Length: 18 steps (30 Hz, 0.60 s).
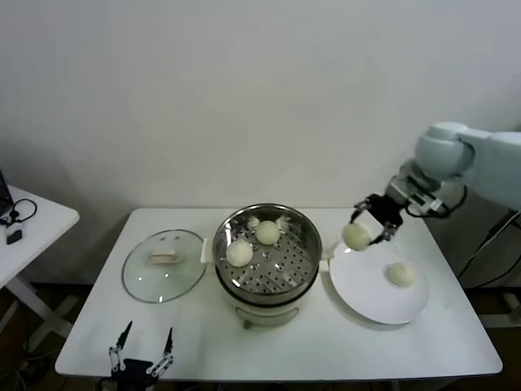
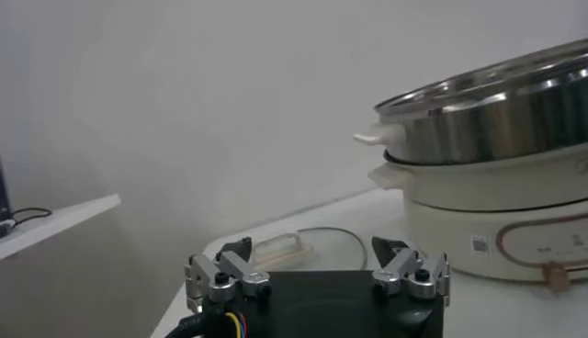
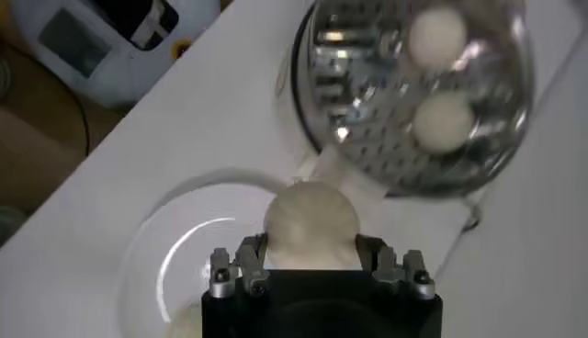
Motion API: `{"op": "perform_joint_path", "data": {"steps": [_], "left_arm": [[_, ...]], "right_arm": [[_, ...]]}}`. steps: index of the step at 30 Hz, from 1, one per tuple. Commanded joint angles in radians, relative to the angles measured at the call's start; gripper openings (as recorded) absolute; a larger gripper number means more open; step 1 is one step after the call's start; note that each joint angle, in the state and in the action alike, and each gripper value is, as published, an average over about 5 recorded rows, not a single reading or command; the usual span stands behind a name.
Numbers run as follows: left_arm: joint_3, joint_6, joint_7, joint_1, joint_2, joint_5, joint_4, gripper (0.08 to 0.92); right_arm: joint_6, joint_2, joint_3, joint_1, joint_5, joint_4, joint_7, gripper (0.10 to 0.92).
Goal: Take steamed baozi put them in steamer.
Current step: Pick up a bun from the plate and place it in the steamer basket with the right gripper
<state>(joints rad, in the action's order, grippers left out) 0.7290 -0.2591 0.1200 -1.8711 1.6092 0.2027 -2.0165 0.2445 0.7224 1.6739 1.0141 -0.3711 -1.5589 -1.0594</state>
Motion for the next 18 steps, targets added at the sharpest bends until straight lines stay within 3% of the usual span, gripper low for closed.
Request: {"op": "perform_joint_path", "data": {"steps": [1, 12, 18], "left_arm": [[0.000, 0.006, 0.001, 0.004, 0.049, 0.000, -0.004, 0.823], [0.004, 0.010, 0.001, 0.005, 0.049, -0.001, -0.012, 0.823], [0.006, 0.009, 0.001, 0.005, 0.049, -0.002, -0.012, 0.823]], "right_arm": [[0.184, 0.214, -0.122, 0.020, -0.010, -0.045, -0.014, 0.653], [0.205, 0.379, -0.178, -0.305, 0.356, 0.020, 0.060, 0.645], [0.217, 0.432, -0.209, -0.424, 0.438, 0.123, 0.090, 0.645]]}}
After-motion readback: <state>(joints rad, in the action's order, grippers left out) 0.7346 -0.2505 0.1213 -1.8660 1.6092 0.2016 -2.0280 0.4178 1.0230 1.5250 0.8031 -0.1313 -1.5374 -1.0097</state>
